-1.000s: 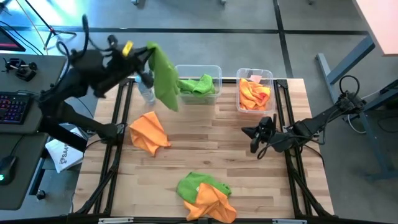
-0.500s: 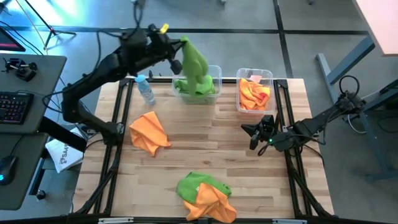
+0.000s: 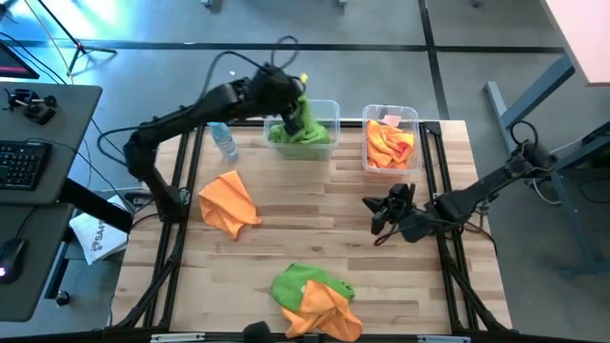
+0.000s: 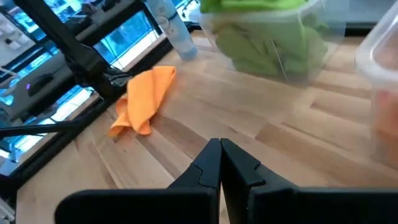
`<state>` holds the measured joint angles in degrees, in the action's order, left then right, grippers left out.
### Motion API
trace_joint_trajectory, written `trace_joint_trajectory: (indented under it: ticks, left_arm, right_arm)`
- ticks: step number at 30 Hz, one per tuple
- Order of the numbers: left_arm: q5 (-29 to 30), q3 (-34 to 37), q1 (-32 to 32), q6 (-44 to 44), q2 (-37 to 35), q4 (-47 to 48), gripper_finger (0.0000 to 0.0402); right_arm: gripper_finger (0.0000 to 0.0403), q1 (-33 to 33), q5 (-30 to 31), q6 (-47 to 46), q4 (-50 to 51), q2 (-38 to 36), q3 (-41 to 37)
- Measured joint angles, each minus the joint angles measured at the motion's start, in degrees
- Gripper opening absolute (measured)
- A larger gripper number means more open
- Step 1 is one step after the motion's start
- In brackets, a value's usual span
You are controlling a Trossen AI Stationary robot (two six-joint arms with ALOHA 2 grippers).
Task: Sort microfiber towel by color & place in baskets
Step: Put the green towel into the left transparent bin
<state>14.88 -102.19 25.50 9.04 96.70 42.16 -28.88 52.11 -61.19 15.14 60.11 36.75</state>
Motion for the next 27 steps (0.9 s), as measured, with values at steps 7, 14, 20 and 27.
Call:
trace_joint_trajectory:
  ticks: [7, 14, 20, 27]
  left_arm:
    - [-0.5, 0.0, 0.1, -13.8, 8.2, 0.0, 0.0000]
    - [-0.7, 0.0, 2.5, -34.6, 13.1, 2.9, 0.0009]
    - [-4.4, 0.0, 5.1, -41.5, 16.5, 2.6, 0.0021]
    - [-3.7, 0.0, 5.6, -43.5, 19.8, 1.4, 0.0028]
  right_arm:
    - [0.0000, 0.0, 0.1, -7.3, 0.0, 4.0, 0.0]
    - [0.0000, 0.0, 2.5, -10.9, -0.3, 5.3, 0.0]
    - [0.0000, 0.3, 3.3, -8.1, -0.4, 5.2, 0.0]
    - [0.0000, 1.2, 2.9, -4.5, -0.4, 5.2, 0.0]
